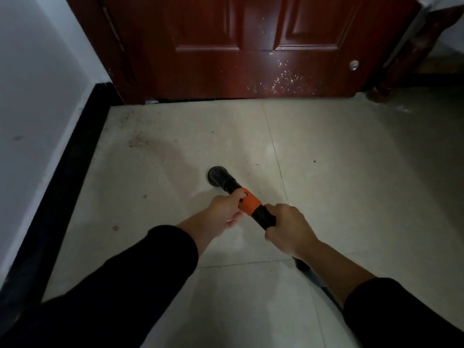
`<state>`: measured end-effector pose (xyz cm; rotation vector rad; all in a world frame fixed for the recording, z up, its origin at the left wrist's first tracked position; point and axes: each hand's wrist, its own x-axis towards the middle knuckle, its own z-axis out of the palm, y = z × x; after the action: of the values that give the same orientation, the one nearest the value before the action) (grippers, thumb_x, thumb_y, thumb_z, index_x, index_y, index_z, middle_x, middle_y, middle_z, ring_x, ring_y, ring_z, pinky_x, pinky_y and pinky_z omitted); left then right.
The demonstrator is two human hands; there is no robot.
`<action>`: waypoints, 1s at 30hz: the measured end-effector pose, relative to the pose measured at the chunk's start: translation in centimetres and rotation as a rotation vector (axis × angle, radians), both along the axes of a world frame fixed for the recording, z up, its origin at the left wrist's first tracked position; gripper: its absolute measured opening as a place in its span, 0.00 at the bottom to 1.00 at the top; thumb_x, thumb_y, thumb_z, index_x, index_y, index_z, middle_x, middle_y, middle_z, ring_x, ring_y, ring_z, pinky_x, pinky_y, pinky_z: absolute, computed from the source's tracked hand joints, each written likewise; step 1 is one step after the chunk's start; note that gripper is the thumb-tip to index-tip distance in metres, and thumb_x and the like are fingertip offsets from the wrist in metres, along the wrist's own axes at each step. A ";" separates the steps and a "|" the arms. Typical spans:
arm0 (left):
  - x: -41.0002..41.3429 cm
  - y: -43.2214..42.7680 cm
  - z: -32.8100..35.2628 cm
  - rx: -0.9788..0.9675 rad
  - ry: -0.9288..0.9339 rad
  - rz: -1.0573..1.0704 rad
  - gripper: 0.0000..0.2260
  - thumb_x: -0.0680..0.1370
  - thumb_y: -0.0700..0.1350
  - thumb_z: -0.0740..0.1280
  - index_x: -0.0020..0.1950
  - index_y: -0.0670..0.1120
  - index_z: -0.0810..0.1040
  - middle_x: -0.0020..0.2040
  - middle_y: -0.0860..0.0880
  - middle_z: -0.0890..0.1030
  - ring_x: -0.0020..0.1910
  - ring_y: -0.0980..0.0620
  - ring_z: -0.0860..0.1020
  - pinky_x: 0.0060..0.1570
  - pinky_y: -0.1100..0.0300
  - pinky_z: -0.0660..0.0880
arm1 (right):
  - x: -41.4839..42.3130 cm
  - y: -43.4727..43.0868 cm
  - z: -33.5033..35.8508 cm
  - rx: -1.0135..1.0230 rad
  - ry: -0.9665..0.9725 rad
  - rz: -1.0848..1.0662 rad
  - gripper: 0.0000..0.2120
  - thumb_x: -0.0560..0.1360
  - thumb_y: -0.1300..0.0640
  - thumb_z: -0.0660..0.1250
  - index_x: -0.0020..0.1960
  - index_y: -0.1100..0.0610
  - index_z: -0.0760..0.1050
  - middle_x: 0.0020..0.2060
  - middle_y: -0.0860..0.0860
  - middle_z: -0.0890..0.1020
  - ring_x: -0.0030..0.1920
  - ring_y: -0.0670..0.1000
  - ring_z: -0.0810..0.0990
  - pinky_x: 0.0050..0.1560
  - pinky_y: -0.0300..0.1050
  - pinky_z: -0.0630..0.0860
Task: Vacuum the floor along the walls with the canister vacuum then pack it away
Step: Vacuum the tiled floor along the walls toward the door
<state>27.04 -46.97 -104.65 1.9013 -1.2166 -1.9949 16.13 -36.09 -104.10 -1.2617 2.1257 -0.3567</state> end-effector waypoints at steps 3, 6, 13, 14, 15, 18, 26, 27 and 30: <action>-0.2 -0.7 0.9 -0.019 -0.050 0.003 0.17 0.79 0.53 0.66 0.59 0.41 0.76 0.43 0.46 0.80 0.36 0.54 0.77 0.35 0.62 0.75 | -0.1 -0.9 0.2 0.003 -0.026 0.005 0.07 0.69 0.65 0.68 0.44 0.57 0.73 0.36 0.54 0.79 0.37 0.56 0.79 0.35 0.43 0.73; 0.2 -1.9 0.6 -0.049 -0.082 -0.004 0.15 0.79 0.52 0.67 0.53 0.40 0.77 0.40 0.46 0.80 0.33 0.53 0.76 0.36 0.62 0.75 | 0.4 -2.0 0.0 0.005 -0.041 -0.001 0.07 0.69 0.64 0.69 0.46 0.58 0.75 0.35 0.54 0.79 0.35 0.54 0.78 0.35 0.43 0.74; 0.7 -4.8 -0.3 -0.041 -0.019 0.030 0.17 0.78 0.50 0.69 0.57 0.38 0.76 0.42 0.44 0.81 0.35 0.51 0.77 0.35 0.61 0.73 | 1.3 -4.5 -0.4 -0.019 -0.083 -0.046 0.08 0.67 0.66 0.70 0.43 0.57 0.74 0.30 0.49 0.74 0.28 0.46 0.72 0.26 0.35 0.64; 0.7 -5.3 -0.6 -0.039 -0.008 0.040 0.17 0.77 0.51 0.70 0.56 0.39 0.76 0.40 0.45 0.80 0.35 0.51 0.77 0.36 0.60 0.74 | 1.4 -5.0 -0.6 -0.025 -0.093 -0.059 0.08 0.67 0.66 0.70 0.43 0.57 0.74 0.30 0.49 0.74 0.27 0.46 0.71 0.25 0.35 0.63; 0.6 -5.6 -0.9 -0.041 -0.001 0.047 0.16 0.77 0.51 0.70 0.55 0.39 0.76 0.39 0.45 0.80 0.35 0.51 0.77 0.37 0.60 0.74 | 1.5 -5.4 -0.6 -0.029 -0.104 -0.070 0.09 0.67 0.66 0.70 0.44 0.57 0.75 0.30 0.50 0.75 0.27 0.46 0.71 0.25 0.35 0.63; 0.9 -6.4 -2.1 -0.061 0.014 0.070 0.17 0.76 0.52 0.70 0.53 0.39 0.77 0.43 0.43 0.81 0.42 0.46 0.81 0.46 0.54 0.78 | 2.1 -6.5 -0.7 -0.033 -0.145 -0.089 0.10 0.66 0.67 0.71 0.46 0.58 0.77 0.30 0.50 0.75 0.28 0.47 0.72 0.26 0.36 0.65; 2.1 -8.8 -3.8 -0.155 0.051 0.207 0.17 0.74 0.54 0.72 0.35 0.42 0.76 0.35 0.45 0.77 0.32 0.49 0.74 0.40 0.57 0.73 | 4.2 -9.7 -0.8 -0.034 -0.201 -0.138 0.10 0.65 0.69 0.72 0.46 0.63 0.80 0.31 0.53 0.77 0.28 0.49 0.74 0.26 0.35 0.67; 2.3 -9.0 -3.8 -0.166 0.052 0.219 0.18 0.74 0.55 0.72 0.34 0.43 0.75 0.34 0.45 0.77 0.32 0.49 0.74 0.40 0.57 0.72 | 4.5 -10.0 -0.8 -0.032 -0.202 -0.140 0.11 0.65 0.69 0.72 0.47 0.63 0.80 0.31 0.53 0.78 0.28 0.48 0.74 0.26 0.34 0.67; 3.0 -9.5 -3.4 -0.174 0.054 0.277 0.18 0.74 0.55 0.72 0.33 0.43 0.74 0.33 0.46 0.76 0.31 0.50 0.73 0.35 0.59 0.70 | 5.0 -11.0 -0.6 -0.034 -0.203 -0.136 0.12 0.65 0.68 0.72 0.48 0.62 0.81 0.35 0.57 0.82 0.30 0.50 0.76 0.28 0.36 0.70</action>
<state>30.06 -56.47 -108.03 1.8065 -1.0129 -1.7287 21.17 -47.05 -104.70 -1.0542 2.0430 -0.5568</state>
